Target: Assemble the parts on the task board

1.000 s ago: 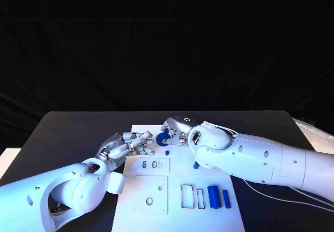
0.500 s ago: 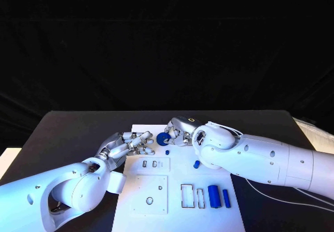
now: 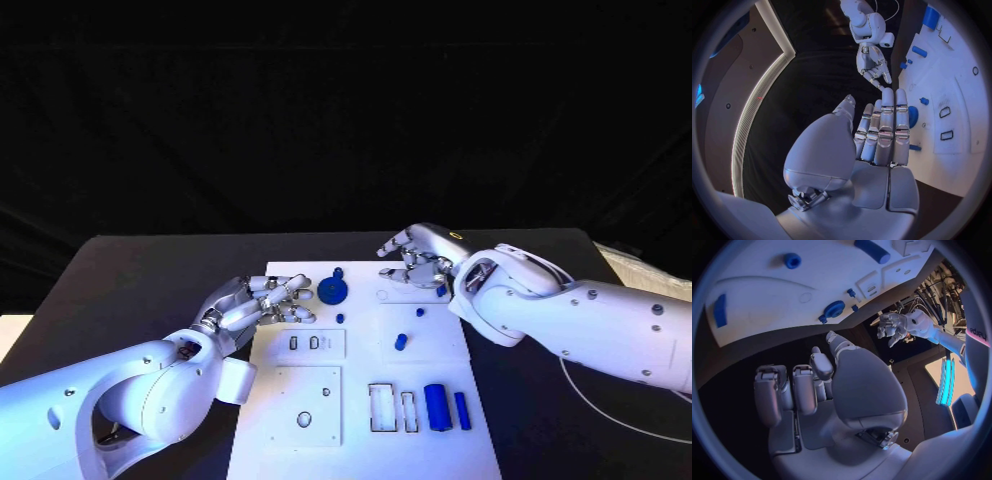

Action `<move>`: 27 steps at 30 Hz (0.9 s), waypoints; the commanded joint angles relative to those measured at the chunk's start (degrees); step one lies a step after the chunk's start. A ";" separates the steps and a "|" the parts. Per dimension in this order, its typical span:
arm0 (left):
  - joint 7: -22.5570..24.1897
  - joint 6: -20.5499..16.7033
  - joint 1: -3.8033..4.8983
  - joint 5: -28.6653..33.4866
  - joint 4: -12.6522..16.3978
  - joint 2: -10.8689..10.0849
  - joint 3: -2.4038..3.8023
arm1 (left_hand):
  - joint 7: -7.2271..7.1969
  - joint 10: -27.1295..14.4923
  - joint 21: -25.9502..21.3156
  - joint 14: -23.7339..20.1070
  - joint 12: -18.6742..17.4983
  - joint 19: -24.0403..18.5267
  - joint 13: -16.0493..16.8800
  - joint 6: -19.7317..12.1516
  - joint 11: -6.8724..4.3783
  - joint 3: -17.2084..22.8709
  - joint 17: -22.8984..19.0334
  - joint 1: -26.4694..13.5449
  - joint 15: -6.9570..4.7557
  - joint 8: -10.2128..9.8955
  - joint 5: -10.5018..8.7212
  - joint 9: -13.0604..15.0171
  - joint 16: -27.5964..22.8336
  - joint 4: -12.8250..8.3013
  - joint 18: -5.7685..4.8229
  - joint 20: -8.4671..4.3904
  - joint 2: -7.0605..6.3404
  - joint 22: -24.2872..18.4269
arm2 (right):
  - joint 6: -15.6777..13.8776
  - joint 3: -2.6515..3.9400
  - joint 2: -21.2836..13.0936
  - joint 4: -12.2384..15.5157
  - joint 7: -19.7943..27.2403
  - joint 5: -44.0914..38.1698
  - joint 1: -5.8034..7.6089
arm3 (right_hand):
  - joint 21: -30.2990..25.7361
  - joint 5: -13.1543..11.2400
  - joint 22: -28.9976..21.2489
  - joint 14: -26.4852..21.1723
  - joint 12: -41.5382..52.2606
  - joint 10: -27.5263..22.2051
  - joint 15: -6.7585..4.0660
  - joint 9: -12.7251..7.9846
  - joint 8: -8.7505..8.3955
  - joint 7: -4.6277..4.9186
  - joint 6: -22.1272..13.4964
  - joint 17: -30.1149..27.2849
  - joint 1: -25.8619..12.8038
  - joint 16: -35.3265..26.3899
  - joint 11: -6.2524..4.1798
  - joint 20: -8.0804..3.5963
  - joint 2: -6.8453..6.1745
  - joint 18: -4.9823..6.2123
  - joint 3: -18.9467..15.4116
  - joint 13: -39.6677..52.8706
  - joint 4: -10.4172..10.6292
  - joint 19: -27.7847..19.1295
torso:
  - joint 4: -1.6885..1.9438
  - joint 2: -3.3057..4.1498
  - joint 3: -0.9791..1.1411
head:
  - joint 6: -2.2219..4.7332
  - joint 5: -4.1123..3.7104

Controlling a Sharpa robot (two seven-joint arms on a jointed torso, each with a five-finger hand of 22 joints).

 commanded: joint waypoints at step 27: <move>0.75 1.74 -0.24 0.10 -1.65 1.35 0.01 | 0.27 0.26 0.26 0.04 -0.20 0.12 0.07 0.23 0.09 -0.02 0.15 0.06 0.21 -0.41 0.15 -0.05 0.03 -0.36 0.62 0.03 0.47 0.09 | 6.92 -0.36 -6.79 -9.80 14.71 8.27 -3.51 | -0.53 0.51 7.61 3.93 -1.89 -1.34 -0.08 -0.28 -0.52 0.17 -0.54 5.32 1.48 -0.35 0.12 -0.06 -1.58 -0.34 -1.45 -1.48 -1.67 0.76 | -1.50 -0.94 0.95 | -0.73 -0.57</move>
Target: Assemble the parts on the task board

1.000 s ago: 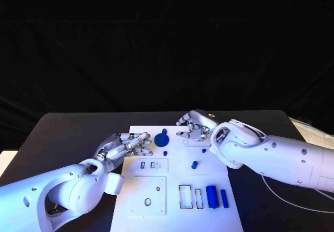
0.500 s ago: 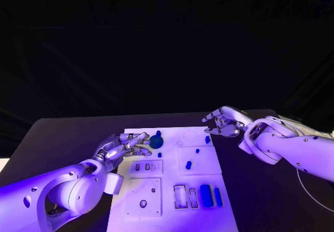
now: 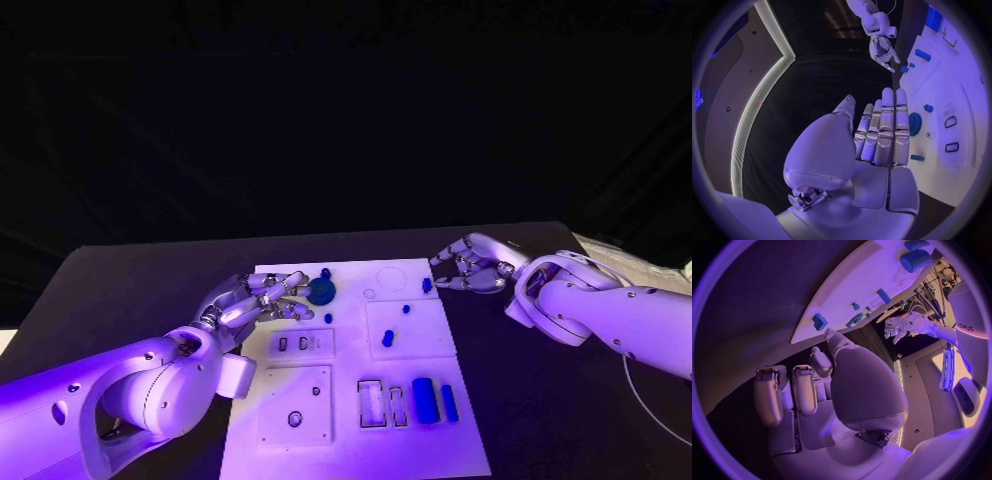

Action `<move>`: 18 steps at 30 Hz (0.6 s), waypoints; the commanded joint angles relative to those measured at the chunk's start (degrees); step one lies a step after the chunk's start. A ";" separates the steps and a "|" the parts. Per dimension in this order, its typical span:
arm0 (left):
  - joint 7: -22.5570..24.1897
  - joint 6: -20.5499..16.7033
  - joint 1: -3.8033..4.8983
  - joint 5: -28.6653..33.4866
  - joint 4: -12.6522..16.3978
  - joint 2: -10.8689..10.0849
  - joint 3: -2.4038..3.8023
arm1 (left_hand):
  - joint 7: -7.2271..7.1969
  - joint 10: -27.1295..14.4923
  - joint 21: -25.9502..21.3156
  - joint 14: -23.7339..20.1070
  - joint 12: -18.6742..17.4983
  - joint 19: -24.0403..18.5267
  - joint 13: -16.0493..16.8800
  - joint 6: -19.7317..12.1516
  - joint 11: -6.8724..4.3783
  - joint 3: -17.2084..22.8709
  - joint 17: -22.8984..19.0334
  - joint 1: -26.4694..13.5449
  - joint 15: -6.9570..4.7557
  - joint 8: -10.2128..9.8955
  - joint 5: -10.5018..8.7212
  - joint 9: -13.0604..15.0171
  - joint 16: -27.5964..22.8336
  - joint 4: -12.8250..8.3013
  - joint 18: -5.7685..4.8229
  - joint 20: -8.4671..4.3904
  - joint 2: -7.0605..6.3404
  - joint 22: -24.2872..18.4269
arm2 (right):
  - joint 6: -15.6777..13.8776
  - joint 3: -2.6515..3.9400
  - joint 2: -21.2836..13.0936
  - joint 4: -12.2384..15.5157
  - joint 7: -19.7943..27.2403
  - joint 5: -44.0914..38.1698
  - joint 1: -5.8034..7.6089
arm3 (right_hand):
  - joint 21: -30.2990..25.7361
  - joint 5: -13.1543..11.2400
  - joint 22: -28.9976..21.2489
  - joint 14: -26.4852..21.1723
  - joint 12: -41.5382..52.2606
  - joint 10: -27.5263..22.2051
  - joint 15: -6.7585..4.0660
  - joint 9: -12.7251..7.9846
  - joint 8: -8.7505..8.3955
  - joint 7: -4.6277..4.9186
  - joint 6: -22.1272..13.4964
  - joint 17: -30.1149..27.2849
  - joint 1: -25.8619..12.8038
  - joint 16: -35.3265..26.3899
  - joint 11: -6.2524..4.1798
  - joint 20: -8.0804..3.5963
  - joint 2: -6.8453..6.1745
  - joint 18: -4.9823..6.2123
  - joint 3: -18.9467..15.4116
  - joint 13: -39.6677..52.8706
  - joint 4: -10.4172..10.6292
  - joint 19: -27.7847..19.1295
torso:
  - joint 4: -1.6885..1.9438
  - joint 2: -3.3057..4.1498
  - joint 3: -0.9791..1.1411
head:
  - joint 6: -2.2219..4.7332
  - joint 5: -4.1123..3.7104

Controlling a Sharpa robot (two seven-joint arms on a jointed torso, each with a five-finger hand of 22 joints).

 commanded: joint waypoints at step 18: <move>0.57 1.39 -0.08 0.10 -0.12 0.23 0.02 | 0.27 0.26 0.26 0.04 -0.20 0.12 0.09 0.23 0.09 -0.02 0.04 0.06 0.21 -0.20 0.15 -0.05 0.03 -0.36 0.61 0.03 0.47 0.09 | 3.31 0.00 3.16 -3.14 -1.77 -1.24 -1.07 | -0.39 0.35 7.52 3.93 -0.21 -0.33 -0.05 -0.04 -0.13 -0.08 -0.44 5.37 -0.12 -0.38 -0.01 -0.02 0.17 -0.32 -0.55 -0.08 0.16 0.68 | 0.04 -0.05 -0.09 | -0.51 0.25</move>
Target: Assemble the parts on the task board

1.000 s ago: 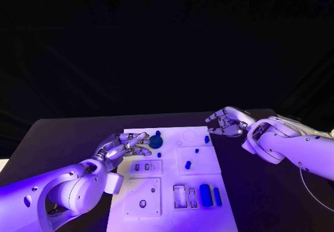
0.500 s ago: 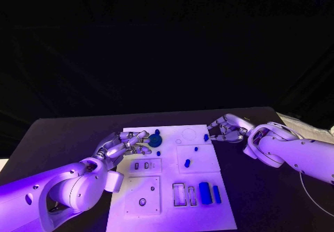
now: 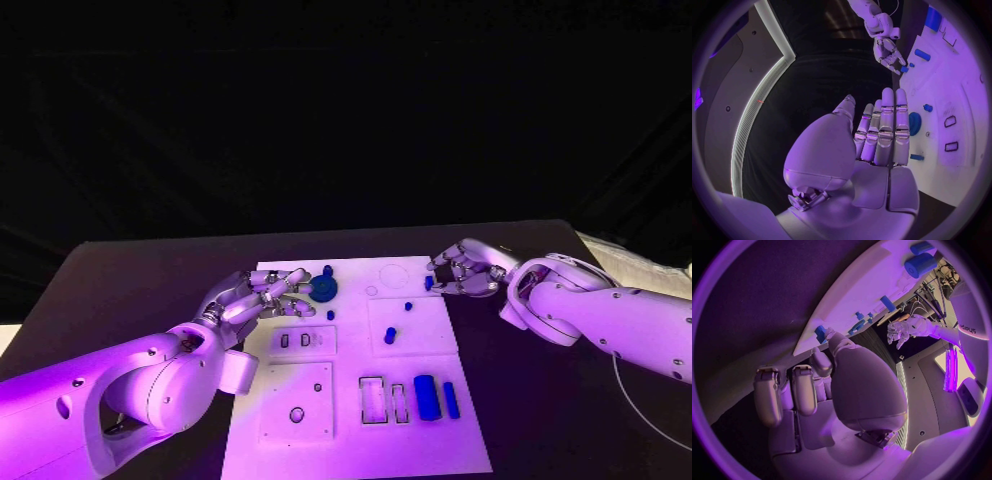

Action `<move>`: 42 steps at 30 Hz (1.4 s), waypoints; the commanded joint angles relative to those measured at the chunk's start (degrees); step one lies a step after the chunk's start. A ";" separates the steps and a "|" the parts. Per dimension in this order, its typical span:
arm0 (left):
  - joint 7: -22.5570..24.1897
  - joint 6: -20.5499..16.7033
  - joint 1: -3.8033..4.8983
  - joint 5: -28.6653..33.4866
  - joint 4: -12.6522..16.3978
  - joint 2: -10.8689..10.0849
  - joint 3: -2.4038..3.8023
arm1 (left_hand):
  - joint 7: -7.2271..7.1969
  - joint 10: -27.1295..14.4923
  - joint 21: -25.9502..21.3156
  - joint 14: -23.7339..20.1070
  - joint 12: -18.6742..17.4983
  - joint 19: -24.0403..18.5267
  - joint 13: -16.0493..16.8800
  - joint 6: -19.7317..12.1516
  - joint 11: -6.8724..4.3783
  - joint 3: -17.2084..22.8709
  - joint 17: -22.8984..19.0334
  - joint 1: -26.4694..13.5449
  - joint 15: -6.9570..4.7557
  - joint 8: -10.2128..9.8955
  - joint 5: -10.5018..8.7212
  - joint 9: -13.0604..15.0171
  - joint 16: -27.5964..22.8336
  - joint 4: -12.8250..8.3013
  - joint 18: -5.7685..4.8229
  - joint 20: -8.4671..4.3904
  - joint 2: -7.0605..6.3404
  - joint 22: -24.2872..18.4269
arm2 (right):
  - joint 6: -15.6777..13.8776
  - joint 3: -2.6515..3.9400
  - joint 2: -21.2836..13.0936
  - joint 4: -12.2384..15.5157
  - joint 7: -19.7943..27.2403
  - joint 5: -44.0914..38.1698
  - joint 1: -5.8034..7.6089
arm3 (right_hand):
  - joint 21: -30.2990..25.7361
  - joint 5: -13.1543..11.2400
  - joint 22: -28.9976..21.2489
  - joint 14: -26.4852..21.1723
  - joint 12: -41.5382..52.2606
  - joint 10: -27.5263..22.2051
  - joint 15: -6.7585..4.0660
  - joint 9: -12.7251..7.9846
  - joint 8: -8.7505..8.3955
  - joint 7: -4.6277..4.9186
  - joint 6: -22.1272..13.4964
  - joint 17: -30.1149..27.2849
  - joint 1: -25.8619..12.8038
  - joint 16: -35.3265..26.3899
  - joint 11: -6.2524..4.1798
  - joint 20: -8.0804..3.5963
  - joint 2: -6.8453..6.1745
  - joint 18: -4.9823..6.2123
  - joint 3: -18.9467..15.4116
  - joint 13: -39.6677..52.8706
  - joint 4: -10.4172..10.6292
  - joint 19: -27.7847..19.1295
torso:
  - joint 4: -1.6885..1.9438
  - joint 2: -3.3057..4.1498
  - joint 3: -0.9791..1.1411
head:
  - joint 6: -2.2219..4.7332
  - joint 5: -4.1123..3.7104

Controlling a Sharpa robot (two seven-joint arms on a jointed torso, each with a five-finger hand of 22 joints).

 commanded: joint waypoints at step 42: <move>0.65 0.99 -0.01 0.10 -0.27 -0.03 0.03 | 0.26 0.34 0.28 0.01 -0.35 0.13 0.12 0.28 0.08 0.12 0.35 0.34 0.19 -0.30 0.17 -0.05 -0.02 -0.59 0.62 0.01 0.74 0.10 | -3.49 0.32 0.70 4.79 -5.55 3.55 0.62 | 0.12 -4.32 8.33 4.14 1.72 1.79 -2.39 1.80 4.91 -3.36 9.34 6.00 2.47 -0.04 -2.87 -2.10 7.88 -0.48 3.59 1.67 -2.35 1.29 | 0.14 -0.15 -0.11 | -0.19 -0.08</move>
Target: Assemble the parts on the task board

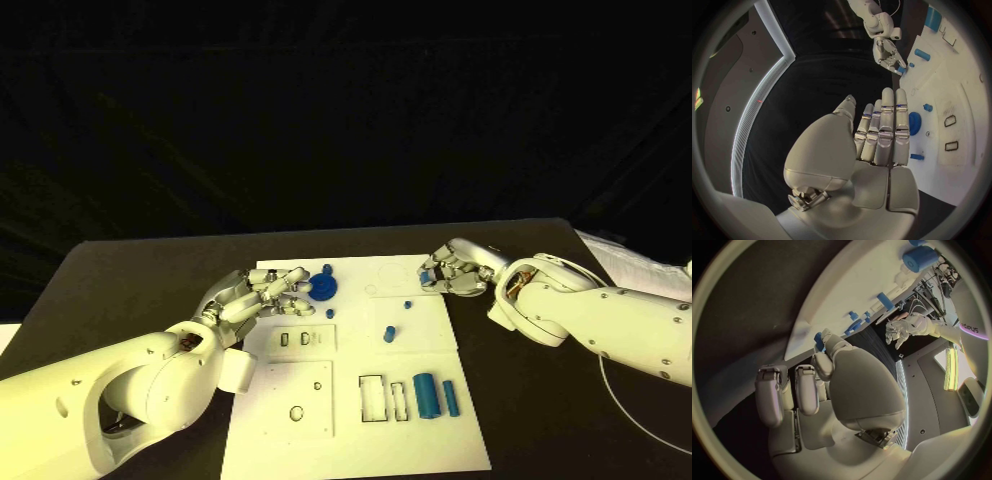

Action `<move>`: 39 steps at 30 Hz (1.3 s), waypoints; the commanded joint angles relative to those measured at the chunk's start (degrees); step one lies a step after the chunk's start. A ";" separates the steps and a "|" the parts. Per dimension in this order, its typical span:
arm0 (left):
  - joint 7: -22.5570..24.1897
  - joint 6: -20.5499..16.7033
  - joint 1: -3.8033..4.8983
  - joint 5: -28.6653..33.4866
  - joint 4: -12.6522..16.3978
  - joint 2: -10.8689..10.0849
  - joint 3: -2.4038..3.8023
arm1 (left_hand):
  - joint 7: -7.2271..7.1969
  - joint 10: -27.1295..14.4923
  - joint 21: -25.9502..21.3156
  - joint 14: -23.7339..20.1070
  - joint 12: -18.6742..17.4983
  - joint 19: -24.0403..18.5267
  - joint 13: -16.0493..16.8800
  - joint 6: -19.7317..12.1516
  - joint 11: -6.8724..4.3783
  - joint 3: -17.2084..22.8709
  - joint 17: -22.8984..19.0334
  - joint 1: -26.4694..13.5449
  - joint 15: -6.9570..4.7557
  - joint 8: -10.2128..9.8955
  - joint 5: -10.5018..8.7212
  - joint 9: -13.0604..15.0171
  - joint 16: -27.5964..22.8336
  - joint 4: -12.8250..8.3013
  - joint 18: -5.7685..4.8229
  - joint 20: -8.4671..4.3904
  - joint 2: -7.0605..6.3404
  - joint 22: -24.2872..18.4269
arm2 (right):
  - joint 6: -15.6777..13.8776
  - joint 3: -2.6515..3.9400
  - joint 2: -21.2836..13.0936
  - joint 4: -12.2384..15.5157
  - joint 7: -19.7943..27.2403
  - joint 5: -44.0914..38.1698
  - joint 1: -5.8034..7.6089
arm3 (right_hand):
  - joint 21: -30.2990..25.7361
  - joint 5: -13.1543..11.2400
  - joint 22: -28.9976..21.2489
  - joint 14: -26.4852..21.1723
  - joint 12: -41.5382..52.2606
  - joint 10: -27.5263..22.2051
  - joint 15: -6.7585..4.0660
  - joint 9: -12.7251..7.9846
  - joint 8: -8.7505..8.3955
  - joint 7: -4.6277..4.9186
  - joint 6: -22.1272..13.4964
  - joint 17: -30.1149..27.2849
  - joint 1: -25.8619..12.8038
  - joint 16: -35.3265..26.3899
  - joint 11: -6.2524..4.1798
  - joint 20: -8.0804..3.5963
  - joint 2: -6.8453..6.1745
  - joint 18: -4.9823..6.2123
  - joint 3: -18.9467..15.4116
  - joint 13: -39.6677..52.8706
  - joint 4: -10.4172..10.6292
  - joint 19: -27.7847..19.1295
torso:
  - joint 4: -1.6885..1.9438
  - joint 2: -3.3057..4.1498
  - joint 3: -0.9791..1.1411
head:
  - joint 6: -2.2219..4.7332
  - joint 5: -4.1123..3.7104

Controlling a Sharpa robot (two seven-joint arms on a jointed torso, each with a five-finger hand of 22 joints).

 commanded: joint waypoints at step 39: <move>3.85 0.96 0.03 5.77 -5.57 -0.91 0.04 | 0.24 0.45 0.26 -0.21 -0.50 0.03 0.11 0.33 0.06 0.06 0.36 0.44 0.20 -0.40 0.16 -0.04 -0.18 -0.82 0.60 0.00 0.46 0.05 | 2.33 -1.34 18.79 10.83 -25.30 -16.21 -3.07 | -0.76 1.74 6.50 3.90 -4.32 -2.30 -0.21 0.79 0.88 -0.29 0.16 4.58 -1.71 -1.21 0.04 -0.29 0.38 -0.06 1.18 -3.33 -0.83 -0.03 | 1.43 -1.39 -1.41 | -3.00 3.10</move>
